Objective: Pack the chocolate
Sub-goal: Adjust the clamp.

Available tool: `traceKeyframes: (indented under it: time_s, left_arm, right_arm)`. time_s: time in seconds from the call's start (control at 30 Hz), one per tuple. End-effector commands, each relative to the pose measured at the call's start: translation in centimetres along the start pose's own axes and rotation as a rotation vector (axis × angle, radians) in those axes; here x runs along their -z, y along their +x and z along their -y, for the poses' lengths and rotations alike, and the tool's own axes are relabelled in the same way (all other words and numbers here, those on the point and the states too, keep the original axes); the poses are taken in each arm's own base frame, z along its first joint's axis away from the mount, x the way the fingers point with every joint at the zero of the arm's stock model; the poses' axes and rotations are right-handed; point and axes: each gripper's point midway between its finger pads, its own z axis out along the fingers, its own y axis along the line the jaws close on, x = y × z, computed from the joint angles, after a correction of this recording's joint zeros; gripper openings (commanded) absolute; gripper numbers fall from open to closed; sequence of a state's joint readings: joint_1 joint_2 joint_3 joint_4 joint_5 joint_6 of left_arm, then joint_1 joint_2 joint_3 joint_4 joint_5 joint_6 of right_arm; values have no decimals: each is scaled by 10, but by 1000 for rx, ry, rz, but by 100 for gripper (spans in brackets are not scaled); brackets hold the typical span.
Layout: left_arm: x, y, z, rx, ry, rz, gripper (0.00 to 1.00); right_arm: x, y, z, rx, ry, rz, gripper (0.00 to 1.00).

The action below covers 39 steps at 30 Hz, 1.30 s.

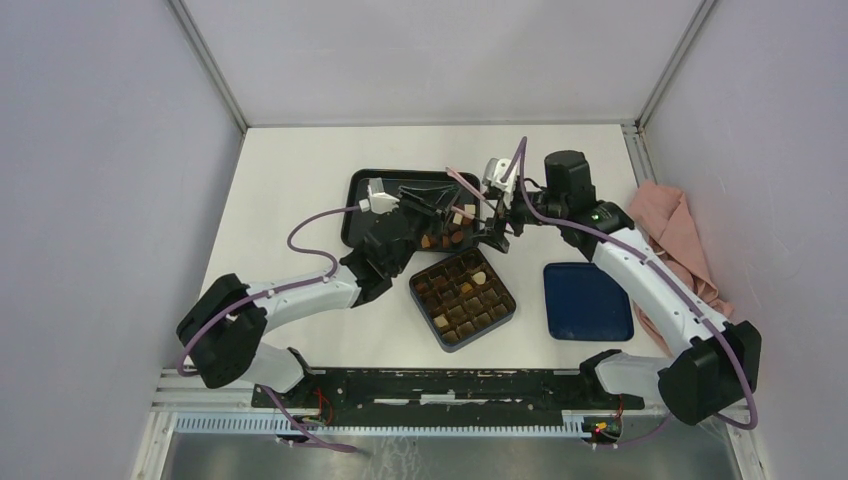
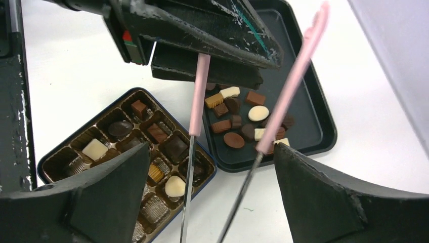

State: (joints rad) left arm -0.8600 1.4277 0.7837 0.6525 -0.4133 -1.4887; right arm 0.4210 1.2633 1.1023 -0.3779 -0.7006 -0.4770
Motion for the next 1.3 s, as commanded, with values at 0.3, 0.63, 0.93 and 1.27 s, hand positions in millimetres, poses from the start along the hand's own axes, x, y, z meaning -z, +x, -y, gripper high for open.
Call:
traceKeyframes:
  time_s: [0.3,0.63,0.93,1.27]
  left_arm:
    - [6,-5,36,156,107,34,2]
    - [1,-3,32,137,83,52,2]
    - [1,-1,32,138,83,51,2]
    - [2,3,30,93,81,35,52]
  right_arm:
    - [0,-13,7,26,22,101,94]
    - [-4,-10,19,57,130,28,67]
    - [-6,-14,16,52,113,42,45]
    - [-3,-14,13,43,104,42,41]
